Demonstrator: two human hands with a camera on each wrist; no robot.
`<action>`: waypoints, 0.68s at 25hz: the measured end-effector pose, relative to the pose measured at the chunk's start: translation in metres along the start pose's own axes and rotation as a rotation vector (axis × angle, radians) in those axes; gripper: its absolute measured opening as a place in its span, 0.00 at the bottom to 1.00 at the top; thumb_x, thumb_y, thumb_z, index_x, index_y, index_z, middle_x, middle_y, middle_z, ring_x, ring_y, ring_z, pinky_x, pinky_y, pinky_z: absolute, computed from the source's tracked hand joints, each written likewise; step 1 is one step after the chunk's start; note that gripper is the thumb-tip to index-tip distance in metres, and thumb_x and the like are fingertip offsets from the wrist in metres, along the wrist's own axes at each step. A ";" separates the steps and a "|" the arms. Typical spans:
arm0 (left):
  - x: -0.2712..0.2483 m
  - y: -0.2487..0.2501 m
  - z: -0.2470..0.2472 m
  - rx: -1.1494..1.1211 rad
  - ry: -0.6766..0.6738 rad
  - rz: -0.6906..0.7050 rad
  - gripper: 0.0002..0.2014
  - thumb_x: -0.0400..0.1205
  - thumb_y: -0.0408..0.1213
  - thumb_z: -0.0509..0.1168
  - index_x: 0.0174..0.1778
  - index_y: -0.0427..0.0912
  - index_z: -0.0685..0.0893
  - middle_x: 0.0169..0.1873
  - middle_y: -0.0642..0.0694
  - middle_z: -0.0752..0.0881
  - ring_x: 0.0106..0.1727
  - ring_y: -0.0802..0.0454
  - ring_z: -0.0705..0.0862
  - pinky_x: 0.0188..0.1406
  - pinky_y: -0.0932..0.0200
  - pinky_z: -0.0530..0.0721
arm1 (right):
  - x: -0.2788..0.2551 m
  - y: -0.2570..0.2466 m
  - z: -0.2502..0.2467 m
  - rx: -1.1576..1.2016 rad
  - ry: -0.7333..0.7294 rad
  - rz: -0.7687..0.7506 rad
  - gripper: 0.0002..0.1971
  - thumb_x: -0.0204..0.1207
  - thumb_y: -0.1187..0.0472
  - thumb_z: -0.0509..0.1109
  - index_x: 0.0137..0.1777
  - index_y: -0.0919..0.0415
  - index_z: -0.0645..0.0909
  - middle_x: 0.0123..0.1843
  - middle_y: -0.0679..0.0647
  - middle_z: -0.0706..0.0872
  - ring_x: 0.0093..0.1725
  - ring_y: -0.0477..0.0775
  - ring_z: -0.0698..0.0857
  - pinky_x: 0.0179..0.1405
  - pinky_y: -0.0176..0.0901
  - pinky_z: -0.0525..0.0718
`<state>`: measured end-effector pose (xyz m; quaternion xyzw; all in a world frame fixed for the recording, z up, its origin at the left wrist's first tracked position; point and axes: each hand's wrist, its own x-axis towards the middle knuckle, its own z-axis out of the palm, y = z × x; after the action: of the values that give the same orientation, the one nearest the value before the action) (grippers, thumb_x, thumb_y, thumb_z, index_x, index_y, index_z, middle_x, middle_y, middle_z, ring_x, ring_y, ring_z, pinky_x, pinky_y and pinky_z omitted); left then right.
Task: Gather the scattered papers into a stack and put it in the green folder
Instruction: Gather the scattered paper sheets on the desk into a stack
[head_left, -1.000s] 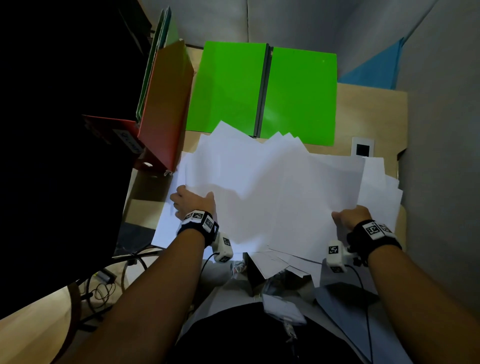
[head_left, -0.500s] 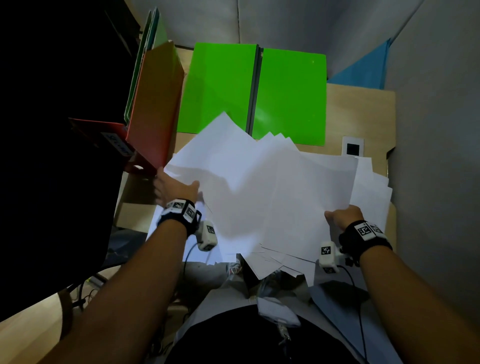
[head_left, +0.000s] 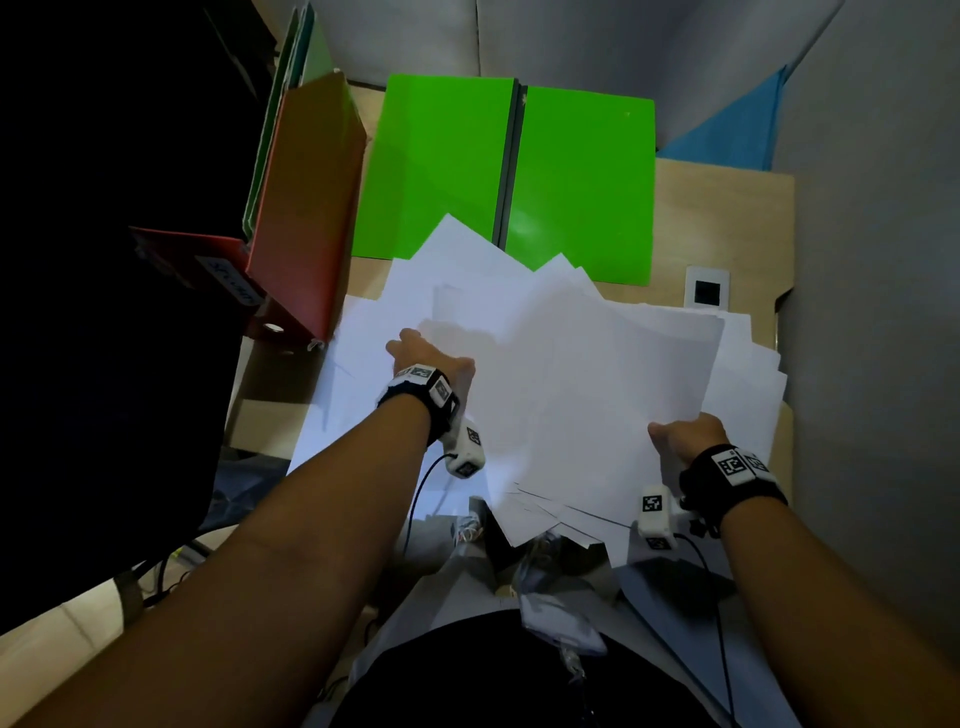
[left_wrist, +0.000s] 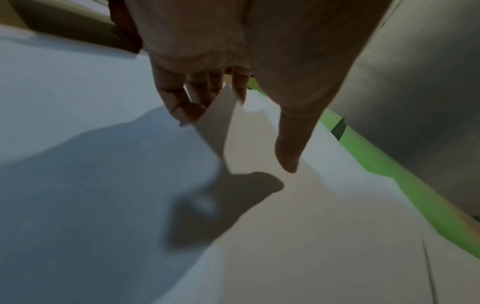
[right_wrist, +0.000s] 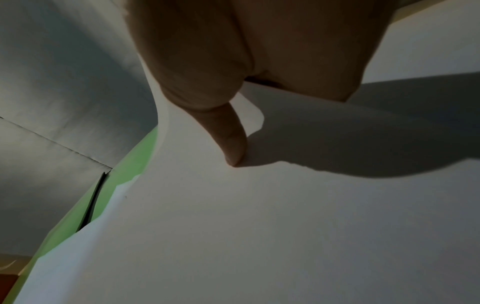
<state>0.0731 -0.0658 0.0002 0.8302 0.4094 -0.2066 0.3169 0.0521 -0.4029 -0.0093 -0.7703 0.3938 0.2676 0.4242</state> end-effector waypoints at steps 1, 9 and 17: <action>-0.002 0.003 0.002 -0.033 -0.030 0.001 0.40 0.65 0.47 0.79 0.71 0.39 0.70 0.66 0.40 0.76 0.61 0.37 0.81 0.52 0.48 0.85 | 0.001 0.000 0.000 0.001 -0.001 0.006 0.27 0.73 0.69 0.74 0.71 0.73 0.74 0.65 0.67 0.83 0.62 0.67 0.83 0.58 0.42 0.76; -0.010 0.004 -0.012 -0.272 -0.067 0.123 0.18 0.72 0.36 0.76 0.58 0.38 0.88 0.50 0.40 0.90 0.48 0.41 0.88 0.47 0.55 0.85 | 0.007 0.003 -0.005 -0.007 -0.014 0.013 0.26 0.71 0.69 0.73 0.69 0.73 0.75 0.63 0.66 0.84 0.51 0.61 0.81 0.55 0.42 0.77; -0.055 0.027 -0.098 -0.500 0.031 0.445 0.16 0.70 0.34 0.81 0.53 0.37 0.88 0.44 0.40 0.91 0.38 0.48 0.88 0.37 0.60 0.88 | 0.002 -0.003 -0.013 0.018 0.059 0.037 0.23 0.75 0.71 0.69 0.70 0.76 0.73 0.66 0.69 0.82 0.63 0.67 0.82 0.56 0.41 0.77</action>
<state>0.0710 -0.0408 0.1128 0.7989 0.2607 -0.0128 0.5418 0.0567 -0.4142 -0.0032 -0.7666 0.4229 0.2490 0.4142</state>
